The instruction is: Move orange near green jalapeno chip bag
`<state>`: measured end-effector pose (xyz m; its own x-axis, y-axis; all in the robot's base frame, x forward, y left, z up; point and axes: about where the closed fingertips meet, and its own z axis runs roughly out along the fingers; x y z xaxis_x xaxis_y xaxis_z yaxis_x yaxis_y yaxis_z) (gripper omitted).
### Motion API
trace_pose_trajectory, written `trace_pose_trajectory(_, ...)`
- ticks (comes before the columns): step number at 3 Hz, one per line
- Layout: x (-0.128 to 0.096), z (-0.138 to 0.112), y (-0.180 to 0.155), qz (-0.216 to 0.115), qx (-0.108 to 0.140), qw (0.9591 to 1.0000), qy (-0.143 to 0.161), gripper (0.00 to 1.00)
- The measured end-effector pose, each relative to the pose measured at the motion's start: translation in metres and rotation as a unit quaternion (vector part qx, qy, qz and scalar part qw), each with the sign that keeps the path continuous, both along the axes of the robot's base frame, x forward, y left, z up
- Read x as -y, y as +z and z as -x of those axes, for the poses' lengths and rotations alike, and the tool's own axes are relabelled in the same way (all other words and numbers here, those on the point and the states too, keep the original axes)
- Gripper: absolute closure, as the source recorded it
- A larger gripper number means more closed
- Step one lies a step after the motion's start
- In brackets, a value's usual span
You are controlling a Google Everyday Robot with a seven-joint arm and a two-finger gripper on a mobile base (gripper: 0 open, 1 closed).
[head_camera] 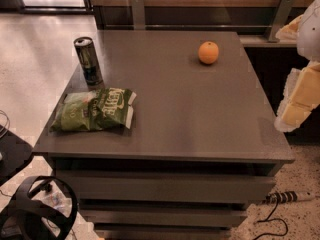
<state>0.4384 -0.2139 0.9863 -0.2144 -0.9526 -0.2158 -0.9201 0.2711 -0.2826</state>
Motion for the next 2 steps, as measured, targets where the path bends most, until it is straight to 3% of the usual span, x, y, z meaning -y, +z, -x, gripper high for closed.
trace_pose_trajectory(1, 0.000, 0.000, 0.000, 0.000, 0.000, 1.0000, 0.000, 0.00)
trace_pose_trajectory(2, 0.007, -0.015, 0.002, -0.022, 0.009, 0.9997, -0.002, 0.00)
